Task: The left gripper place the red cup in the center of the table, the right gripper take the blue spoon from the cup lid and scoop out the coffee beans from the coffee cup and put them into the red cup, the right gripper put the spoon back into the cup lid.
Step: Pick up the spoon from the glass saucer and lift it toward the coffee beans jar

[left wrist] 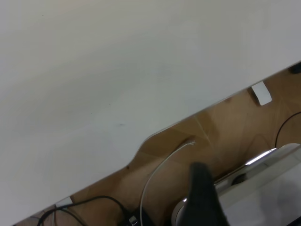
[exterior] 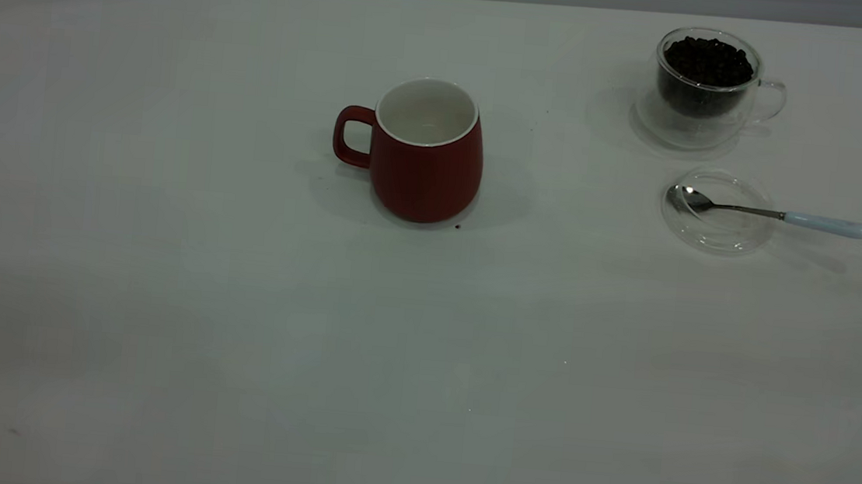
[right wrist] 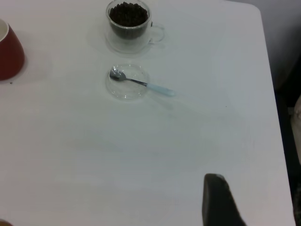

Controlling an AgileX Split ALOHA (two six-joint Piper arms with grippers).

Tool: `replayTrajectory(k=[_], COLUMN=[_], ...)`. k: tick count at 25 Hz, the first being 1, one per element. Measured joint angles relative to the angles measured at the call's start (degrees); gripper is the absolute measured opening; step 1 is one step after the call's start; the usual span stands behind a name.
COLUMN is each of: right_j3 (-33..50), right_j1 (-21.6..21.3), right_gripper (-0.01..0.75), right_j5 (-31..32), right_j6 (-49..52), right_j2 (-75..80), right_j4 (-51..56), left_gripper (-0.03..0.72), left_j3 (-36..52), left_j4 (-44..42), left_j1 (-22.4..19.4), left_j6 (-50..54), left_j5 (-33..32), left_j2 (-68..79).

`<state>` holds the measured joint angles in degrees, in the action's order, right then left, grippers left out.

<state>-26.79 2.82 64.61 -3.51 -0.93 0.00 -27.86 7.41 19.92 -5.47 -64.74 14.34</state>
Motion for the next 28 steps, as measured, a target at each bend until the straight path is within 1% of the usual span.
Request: replayTrajectory(k=[2,8,12,14,16,28], right_j3=[0.0,0.0,0.0,0.0,0.0,0.0], right_j1=[0.0,0.0,0.0,0.0,0.0,0.0], right_gripper=[0.415,0.415,0.415,0.415,0.415,0.415], right_j5=[0.0,0.0,0.0,0.0,0.0,0.0], right_j6=[0.0,0.0,0.0,0.0,0.0,-0.06], right_j2=[0.0,0.0,0.0,0.0,0.0,0.0], right_j4=[0.0,0.0,0.0,0.0,0.0,0.0], left_gripper=[0.587,0.587,0.587,0.587,0.587,0.587], left_j3=[0.0,0.02,0.02,0.02,-0.04,-0.04], left_j4=[0.07,0.07,0.07,0.07,0.13,0.24], left_j1=[-2.43,-14.32,-20.0,-21.45,-21.93,-22.0], left_j6=[0.0,0.0,0.0,0.0,-0.04,-0.04], left_j5=[0.0,0.18,0.18,0.02,-0.64,-0.78], left_j2=[0.0,-1.24,-8.24,-13.37,-15.2,-15.43])
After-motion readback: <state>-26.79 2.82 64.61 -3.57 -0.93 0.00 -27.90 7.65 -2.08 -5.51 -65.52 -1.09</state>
